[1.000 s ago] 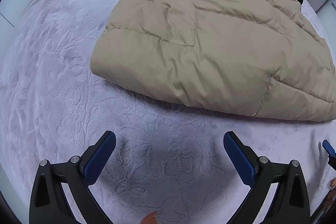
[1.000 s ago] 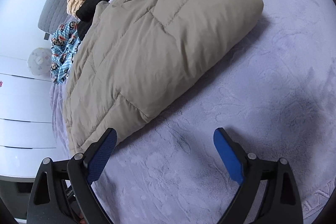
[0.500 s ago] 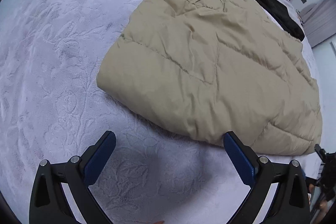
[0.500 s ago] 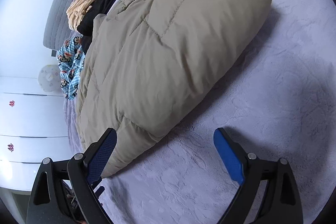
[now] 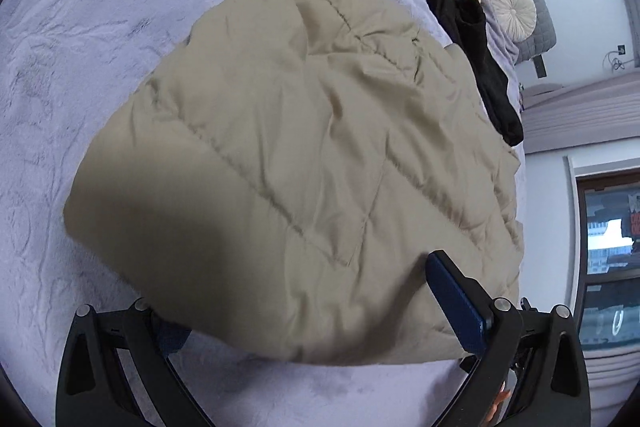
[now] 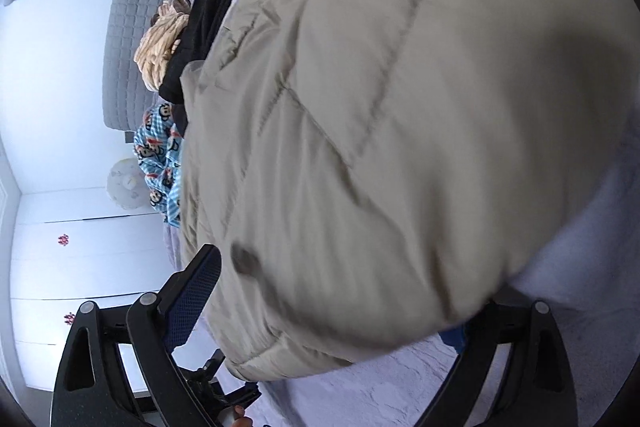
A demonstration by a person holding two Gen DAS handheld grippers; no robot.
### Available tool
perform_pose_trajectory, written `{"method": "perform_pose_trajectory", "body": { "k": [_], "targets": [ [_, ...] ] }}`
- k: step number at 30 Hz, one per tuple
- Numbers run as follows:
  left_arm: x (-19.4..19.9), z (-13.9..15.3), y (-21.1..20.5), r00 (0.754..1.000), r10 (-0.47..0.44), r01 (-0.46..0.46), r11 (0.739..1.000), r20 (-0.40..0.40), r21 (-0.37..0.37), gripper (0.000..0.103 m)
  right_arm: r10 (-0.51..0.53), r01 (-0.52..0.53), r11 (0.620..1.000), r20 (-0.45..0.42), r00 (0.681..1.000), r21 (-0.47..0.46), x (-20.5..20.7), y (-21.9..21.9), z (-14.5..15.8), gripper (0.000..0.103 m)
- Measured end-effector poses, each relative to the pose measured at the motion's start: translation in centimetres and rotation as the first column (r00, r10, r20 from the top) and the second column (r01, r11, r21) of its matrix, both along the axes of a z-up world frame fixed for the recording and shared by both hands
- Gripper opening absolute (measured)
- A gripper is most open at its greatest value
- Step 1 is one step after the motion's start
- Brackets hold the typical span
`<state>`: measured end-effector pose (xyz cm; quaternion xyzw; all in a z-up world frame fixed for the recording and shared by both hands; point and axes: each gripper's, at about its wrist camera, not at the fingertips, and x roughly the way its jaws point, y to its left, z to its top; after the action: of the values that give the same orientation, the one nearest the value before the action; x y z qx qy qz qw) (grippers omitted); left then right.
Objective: Fold large clothes
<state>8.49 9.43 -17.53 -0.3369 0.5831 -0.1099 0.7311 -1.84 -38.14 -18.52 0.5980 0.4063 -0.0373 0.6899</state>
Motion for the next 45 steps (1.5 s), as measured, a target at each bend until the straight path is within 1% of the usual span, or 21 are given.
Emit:
{"method": "perform_pose_trajectory", "body": {
  "k": [2, 4, 7, 11, 13, 14, 15, 16, 17, 18, 19, 20, 21, 23, 27, 29, 34, 36, 40, 43, 45],
  "targets": [
    [0.7, -0.2, 0.1, 1.0, 0.019, -0.018, 1.0, 0.01, -0.019, 0.102, -0.019, 0.018, 1.0, 0.055, 0.998, 0.017, 0.6, -0.1, 0.5, 0.103],
    [1.7, -0.9, 0.0, 1.0, 0.025, -0.025, 1.0, 0.004, -0.01, 0.102, -0.016, 0.014, 0.999, 0.069, 0.998, 0.03, 1.1, -0.1, 0.5, 0.103],
    [2.1, -2.2, -0.7, 1.0, 0.027, -0.027, 1.0, 0.001, 0.005, 0.102, 0.027, -0.028, 1.0, 0.029, 0.999, 0.008, 1.7, 0.2, -0.2, 0.103],
    [3.1, -2.3, -1.1, 0.999, 0.05, -0.05, 0.999, 0.002, 0.001, 0.102, 0.087, -0.087, 0.996, -0.011, 0.996, -0.016, 2.7, 0.8, -1.0, 0.103],
    [3.5, -1.7, -1.3, 0.997, 0.07, -0.071, 0.997, 0.025, 0.005, 0.076, 0.099, -0.099, 0.995, -0.028, 0.995, -0.028, 3.2, 0.9, -1.1, 0.103],
    [3.8, -1.4, -1.4, 0.997, 0.066, -0.066, 0.998, 0.041, -0.006, 0.05, 0.1, -0.101, 0.995, -0.035, 0.994, -0.029, 3.4, 0.7, -1.1, 0.103],
    [3.9, -0.9, -1.4, 0.996, 0.067, -0.066, 0.998, 0.06, -0.018, 0.035, 0.096, -0.097, 0.995, -0.038, 0.995, -0.026, 3.5, 0.7, -1.1, 0.103],
    [3.7, -0.3, -1.2, 0.994, 0.069, -0.068, 0.998, 0.085, -0.011, 0.031, 0.089, -0.09, 0.996, -0.041, 0.995, -0.021, 3.4, 0.5, -1.1, 0.101],
    [3.6, 0.5, -1.4, 0.992, 0.054, -0.056, 0.998, 0.117, 0.01, 0.024, 0.076, -0.077, 0.997, -0.044, 0.996, -0.011, 3.4, 0.4, -1.1, 0.089],
    [3.4, 1.4, -1.7, 0.988, 0.031, -0.038, 0.998, 0.152, 0.043, 0.023, 0.064, -0.064, 0.998, -0.051, 0.997, 0.001, 3.2, 0.2, -1.2, 0.075],
    [3.2, 2.4, -2.2, 0.983, 0.004, -0.018, 0.997, 0.182, 0.076, 0.02, 0.059, -0.058, 0.998, -0.055, 0.997, 0.016, 3.1, -0.1, -1.4, 0.05],
    [2.9, 3.3, -2.6, 0.977, -0.03, 0.006, 0.994, 0.21, 0.113, 0.019, 0.057, -0.055, 0.998, -0.043, 0.997, 0.037, 2.7, -0.2, -1.4, 0.039],
    [2.6, 4.3, -3.0, 0.97, -0.06, 0.025, 0.989, 0.237, 0.149, 0.019, 0.052, -0.051, 0.998, -0.032, 0.998, 0.039, 2.6, -0.3, -1.1, 0.035],
    [2.3, 6.2, -3.5, 0.952, -0.104, 0.051, 0.981, 0.289, 0.187, 0.018, 0.066, -0.066, 0.998, -0.011, 0.998, 0.009, 2.3, -0.1, 0.0, 0.026],
    [1.5, 9.1, -3.4, 0.926, -0.153, 0.091, 0.978, 0.344, 0.19, 0.018, 0.074, -0.073, 0.997, 0.028, 0.997, -0.016, 1.0, 0.3, 2.2, 0.024],
    [-0.2, 10.3, -2.9, 0.913, -0.192, 0.122, 0.97, 0.361, 0.208, 0.018, 0.075, -0.075, 0.997, 0.031, 0.997, -0.025, -0.2, 0.7, 3.0, 0.024],
    [-5.2, 11.2, -1.1, 0.902, -0.257, 0.189, 0.958, 0.347, 0.217, 0.018, 0.076, -0.076, 0.997, 0.01, 0.997, -0.018, -4.7, 2.0, 3.7, 0.024],
    [-8.0, 10.8, -0.3, 0.905, -0.274, 0.21, 0.953, 0.325, 0.22, 0.018, 0.074, -0.074, 0.997, -0.002, 0.997, -0.001, -6.8, 2.3, 3.7, 0.024],
    [-13.5, 9.4, 1.4, 0.929, -0.271, 0.226, 0.954, 0.251, 0.194, 0.018, 0.082, -0.081, 0.996, -0.051, 0.995, 0.026, -11.5, 3.3, 3.3, 0.024],
    [-16.9, 7.3, 2.4, 0.948, -0.262, 0.226, 0.954, 0.18, 0.196, 0.018, 0.095, -0.092, 0.995, -0.08, 0.992, 0.042, -14.4, 4.2, 2.6, 0.024],
    [-18.2, 5.7, 2.9, 0.963, -0.243, 0.219, 0.958, 0.117, 0.187, 0.019, 0.114, -0.11, 0.993, -0.098, 0.989, 0.044, -15.6, 4.0, 1.7, 0.025]
  ]
}}
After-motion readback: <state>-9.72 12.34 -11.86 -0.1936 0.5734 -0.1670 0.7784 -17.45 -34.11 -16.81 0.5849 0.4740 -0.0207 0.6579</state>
